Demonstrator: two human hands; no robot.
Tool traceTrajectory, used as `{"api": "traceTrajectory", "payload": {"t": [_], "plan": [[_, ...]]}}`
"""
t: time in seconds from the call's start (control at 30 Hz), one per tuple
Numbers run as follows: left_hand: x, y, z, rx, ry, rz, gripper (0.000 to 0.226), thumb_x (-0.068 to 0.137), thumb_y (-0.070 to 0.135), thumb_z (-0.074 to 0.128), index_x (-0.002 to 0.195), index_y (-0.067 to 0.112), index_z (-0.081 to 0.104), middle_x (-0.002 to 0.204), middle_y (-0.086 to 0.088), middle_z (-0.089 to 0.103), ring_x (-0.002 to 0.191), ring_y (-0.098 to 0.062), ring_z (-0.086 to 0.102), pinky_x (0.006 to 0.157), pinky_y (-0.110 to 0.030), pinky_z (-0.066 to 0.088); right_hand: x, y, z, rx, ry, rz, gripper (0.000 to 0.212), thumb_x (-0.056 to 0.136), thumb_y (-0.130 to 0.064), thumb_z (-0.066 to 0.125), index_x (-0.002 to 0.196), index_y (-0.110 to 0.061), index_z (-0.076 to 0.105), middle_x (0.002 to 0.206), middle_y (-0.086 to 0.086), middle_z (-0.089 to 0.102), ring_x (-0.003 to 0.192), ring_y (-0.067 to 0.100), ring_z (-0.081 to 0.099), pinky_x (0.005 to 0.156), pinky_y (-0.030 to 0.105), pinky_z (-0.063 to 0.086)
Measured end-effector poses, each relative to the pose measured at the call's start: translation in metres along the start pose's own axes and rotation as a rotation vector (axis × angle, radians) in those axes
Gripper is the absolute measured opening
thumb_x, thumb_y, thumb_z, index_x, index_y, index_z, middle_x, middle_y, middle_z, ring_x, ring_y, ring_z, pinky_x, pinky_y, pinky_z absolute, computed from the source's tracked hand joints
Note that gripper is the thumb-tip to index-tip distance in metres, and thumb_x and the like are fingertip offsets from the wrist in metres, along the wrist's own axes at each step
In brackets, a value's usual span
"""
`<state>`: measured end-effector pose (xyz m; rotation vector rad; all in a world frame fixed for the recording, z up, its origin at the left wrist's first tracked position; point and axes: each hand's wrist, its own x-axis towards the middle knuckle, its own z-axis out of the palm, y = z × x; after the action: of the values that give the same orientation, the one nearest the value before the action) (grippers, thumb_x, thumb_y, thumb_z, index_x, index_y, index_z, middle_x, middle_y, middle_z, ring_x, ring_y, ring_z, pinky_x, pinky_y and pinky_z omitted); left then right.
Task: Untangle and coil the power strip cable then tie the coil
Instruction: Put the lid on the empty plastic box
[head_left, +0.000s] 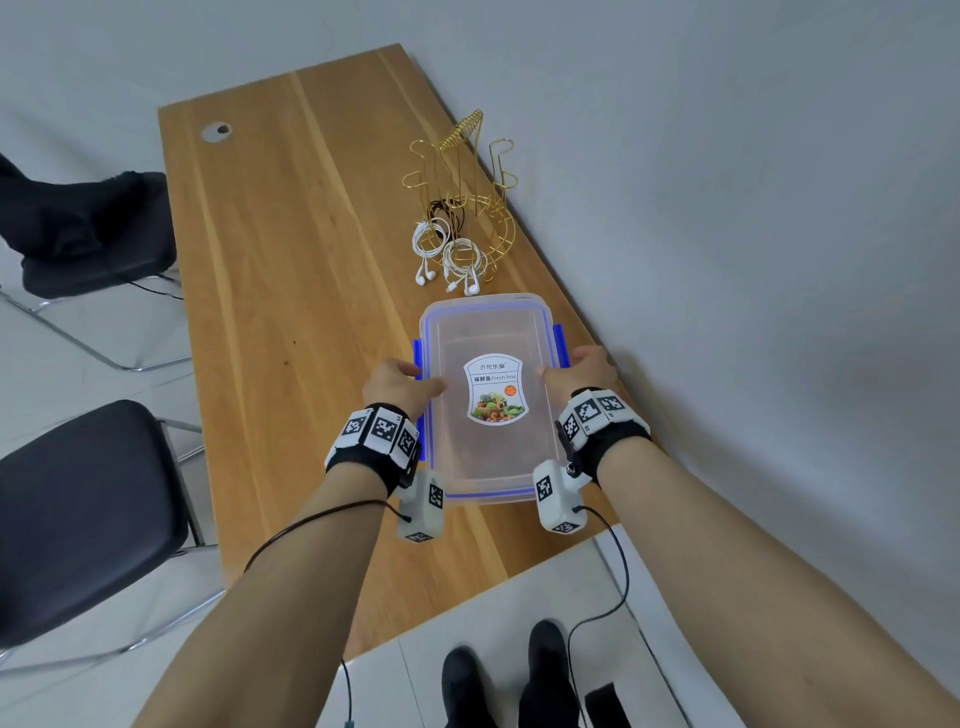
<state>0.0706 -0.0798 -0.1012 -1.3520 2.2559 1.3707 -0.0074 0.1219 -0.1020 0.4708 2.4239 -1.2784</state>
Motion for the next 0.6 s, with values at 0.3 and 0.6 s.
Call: {"api": "traceTrajectory", "payload": {"t": [0.3, 0.6], "plan": [[0.012, -0.003, 0.004, -0.136, -0.086, -0.115, 0.063, 0.075, 0.037, 0.081, 0.126, 0.017, 0.051, 0.101, -0.002, 0.062, 0.085, -0.017, 0.061, 0.082, -0.043, 0.057, 0.013, -0.001, -0.013, 0.012, -0.216, 0.277, 0.045, 0.081, -0.048, 0.075, 0.072, -0.017, 0.045, 0.068, 0.001, 0.053, 0.057, 0.017, 0.052, 0.047, 0.027, 0.033], [0.015, -0.004, 0.000, -0.086, -0.134, -0.100, 0.045, 0.074, 0.044, 0.081, 0.096, 0.011, 0.059, 0.097, -0.006, 0.069, 0.079, -0.018, 0.065, 0.065, -0.035, 0.057, 0.017, 0.003, -0.009, 0.014, -0.204, 0.249, 0.042, 0.078, -0.052, 0.076, 0.073, -0.020, 0.049, 0.067, -0.001, 0.058, 0.057, 0.017, 0.057, 0.048, 0.024, 0.036]]}}
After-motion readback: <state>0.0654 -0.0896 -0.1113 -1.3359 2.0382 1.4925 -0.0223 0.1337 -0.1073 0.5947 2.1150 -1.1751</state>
